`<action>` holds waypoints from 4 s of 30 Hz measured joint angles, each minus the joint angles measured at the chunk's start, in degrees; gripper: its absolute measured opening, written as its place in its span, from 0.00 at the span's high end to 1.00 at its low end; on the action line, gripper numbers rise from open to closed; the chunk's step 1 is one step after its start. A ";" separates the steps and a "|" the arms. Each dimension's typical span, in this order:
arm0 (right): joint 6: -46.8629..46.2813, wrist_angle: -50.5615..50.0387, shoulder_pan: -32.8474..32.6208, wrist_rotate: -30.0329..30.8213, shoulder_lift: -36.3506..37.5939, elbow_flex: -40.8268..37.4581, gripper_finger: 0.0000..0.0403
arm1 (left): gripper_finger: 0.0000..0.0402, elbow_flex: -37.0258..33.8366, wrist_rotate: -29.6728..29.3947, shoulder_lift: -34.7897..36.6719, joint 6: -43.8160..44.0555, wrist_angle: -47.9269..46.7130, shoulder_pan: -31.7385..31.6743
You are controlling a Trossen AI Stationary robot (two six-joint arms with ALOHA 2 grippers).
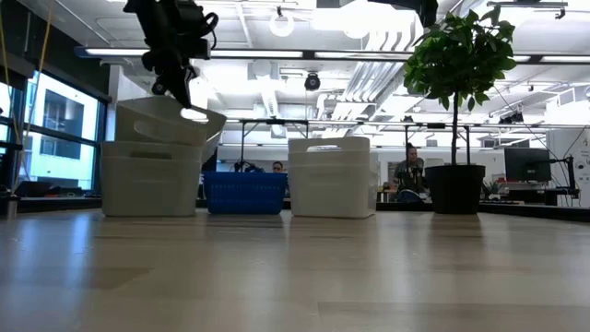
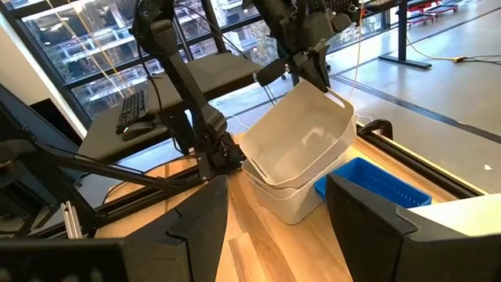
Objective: Stack baskets by color
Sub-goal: Stack the bottom gray bin on the top gray bin
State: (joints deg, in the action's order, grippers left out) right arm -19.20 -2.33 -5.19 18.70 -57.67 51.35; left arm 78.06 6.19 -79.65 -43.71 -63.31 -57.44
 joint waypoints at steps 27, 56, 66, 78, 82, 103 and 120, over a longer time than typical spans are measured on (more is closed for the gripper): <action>0.19 -0.02 0.00 0.90 -0.02 0.00 0.50 | 1.00 -11.70 11.47 18.47 20.21 5.31 -6.46; -1.36 -0.02 0.00 1.63 -0.02 0.00 0.50 | 1.00 -21.44 15.02 24.05 13.80 5.44 -12.34; -1.22 -0.04 0.00 2.16 -0.02 0.00 0.50 | 1.00 -21.44 10.49 21.52 16.28 5.05 -9.90; -1.29 -1.53 0.00 2.16 -0.02 0.00 0.50 | 1.00 -21.44 10.16 20.71 19.56 7.18 -9.89; -1.31 -1.73 0.00 2.16 -0.02 0.00 0.50 | 1.00 -21.44 11.84 20.71 20.72 6.70 -9.93; -1.31 -1.73 0.00 2.16 -0.02 0.00 0.50 | 0.99 -21.44 11.68 20.69 19.28 3.58 -9.92; -1.33 -1.70 0.00 1.81 -0.02 0.00 0.50 | 0.63 -21.34 11.82 20.72 21.33 6.51 -9.92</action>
State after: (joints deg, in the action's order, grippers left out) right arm -20.53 -4.03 -5.19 20.51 -57.69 51.35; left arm 56.73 18.02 -58.93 -22.38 -56.80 -67.35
